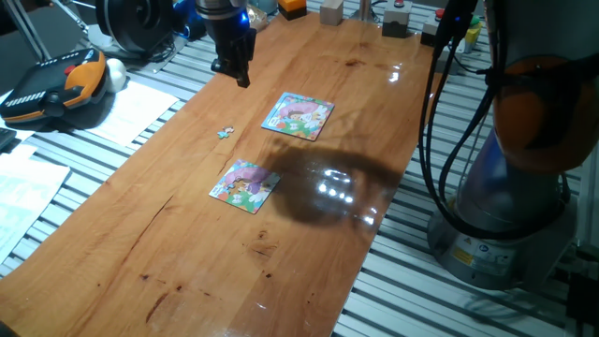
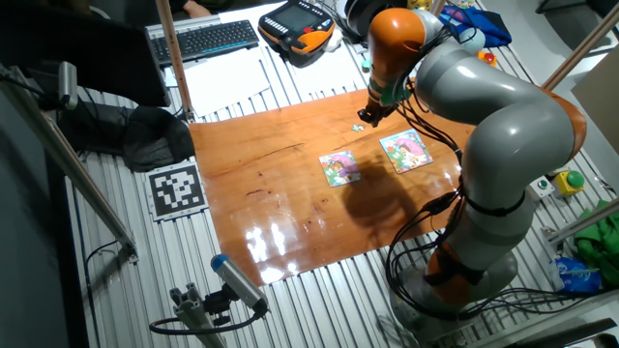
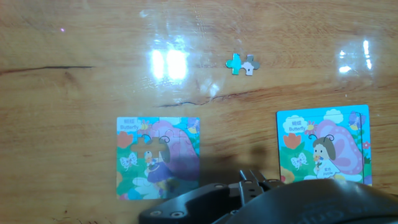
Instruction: Assemble one piece of a puzzle
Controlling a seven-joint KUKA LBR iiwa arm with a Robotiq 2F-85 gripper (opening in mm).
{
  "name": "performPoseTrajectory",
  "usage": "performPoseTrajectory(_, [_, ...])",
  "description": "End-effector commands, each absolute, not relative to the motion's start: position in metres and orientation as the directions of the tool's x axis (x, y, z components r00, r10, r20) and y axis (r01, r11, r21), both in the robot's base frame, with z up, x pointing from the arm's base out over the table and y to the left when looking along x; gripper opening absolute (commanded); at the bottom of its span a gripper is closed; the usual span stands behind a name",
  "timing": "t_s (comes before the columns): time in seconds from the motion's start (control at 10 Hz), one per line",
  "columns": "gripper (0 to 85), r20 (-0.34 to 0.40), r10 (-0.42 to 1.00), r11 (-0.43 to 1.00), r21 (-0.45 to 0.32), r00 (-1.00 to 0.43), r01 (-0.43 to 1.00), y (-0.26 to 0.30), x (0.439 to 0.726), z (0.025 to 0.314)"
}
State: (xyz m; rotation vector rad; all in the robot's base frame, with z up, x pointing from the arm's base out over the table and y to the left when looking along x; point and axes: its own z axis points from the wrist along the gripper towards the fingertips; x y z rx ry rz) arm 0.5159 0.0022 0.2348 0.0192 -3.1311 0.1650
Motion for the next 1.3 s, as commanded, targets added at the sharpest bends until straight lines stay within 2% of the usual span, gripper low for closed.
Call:
performPoseTrajectory(0.0, [0.0,0.006,-0.009,0.994,-0.107,-1.0,-0.01,0.002,0.516,0.235])
performPoseTrajectory(0.5, [0.0,0.016,0.017,0.995,-0.098,-1.0,0.015,-0.005,0.519,0.231])
performPoseTrajectory(0.8, [0.0,-0.022,0.035,0.991,-0.126,-0.999,0.038,-0.004,0.522,0.229])
performPoseTrajectory(1.2, [0.0,-0.028,0.057,0.991,-0.119,-0.998,0.059,-0.008,0.525,0.227])
